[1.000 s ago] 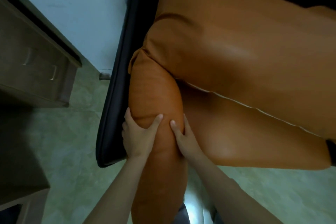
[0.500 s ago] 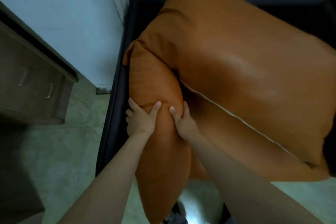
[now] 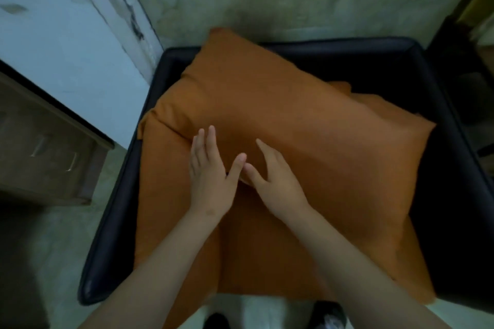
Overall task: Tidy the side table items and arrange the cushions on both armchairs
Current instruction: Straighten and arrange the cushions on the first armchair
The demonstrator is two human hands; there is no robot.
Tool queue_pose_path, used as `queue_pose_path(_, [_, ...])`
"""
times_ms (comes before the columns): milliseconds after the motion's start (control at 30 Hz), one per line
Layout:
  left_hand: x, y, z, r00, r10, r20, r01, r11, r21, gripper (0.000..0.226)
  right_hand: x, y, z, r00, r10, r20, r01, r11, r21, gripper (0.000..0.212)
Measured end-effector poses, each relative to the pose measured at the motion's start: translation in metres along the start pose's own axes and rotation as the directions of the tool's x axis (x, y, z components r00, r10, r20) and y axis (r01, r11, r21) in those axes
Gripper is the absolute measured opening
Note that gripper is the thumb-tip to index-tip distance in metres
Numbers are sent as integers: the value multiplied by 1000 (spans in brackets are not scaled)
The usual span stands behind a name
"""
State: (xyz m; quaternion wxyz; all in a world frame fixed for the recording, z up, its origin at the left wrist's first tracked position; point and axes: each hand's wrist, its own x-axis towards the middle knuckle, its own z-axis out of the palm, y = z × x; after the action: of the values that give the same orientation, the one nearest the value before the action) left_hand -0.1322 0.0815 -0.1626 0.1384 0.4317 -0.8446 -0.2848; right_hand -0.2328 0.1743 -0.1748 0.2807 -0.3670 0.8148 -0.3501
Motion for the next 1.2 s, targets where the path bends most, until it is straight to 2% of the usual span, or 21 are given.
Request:
queue_pose_path(133, [4, 78, 32, 992, 123, 16, -122, 992, -32, 82, -8, 42, -93, 989, -97, -108, 87, 992, -97, 65])
queue_pose_path(300, [14, 136, 68, 979, 185, 83, -190, 980, 52, 84, -1, 105, -174, 975, 2, -224, -25, 995, -101, 69])
queue_pose_path(500, [68, 184, 108, 932, 300, 203, -338, 921, 191, 85, 31, 157, -219, 950, 56, -306, -98, 988, -122, 70])
queue_pose_path(633, [125, 209, 143, 902, 325, 284, -397, 883, 251, 86, 53, 172, -231, 944, 73, -323, -122, 983, -135, 65])
queue_pose_path(733, [166, 221, 171, 887, 304, 347, -404, 875, 268, 86, 71, 181, -240, 930, 77, -361, -138, 980, -147, 63])
queue_pose_path(833, [203, 229, 197, 875, 206, 439, -349, 896, 274, 87, 88, 188, -248, 911, 90, -402, -160, 977, -144, 62])
queue_pose_path(900, [214, 224, 212, 842, 106, 528, -291, 915, 281, 87, 96, 195, -252, 908, 88, -410, -167, 973, -160, 63])
queue_pose_path(1000, [209, 199, 229, 782, 25, 623, -297, 893, 337, 87, 101, 209, -256, 905, 94, -414, -164, 977, -137, 64])
queue_pose_path(1100, [200, 182, 233, 822, 46, 568, -284, 897, 338, 82, 101, 219, -257, 901, 129, -413, -184, 978, -96, 64])
queue_pose_path(1200, [189, 184, 228, 897, 141, 418, -306, 882, 359, 66, 102, 224, -258, 907, 128, -402, -167, 984, -65, 63])
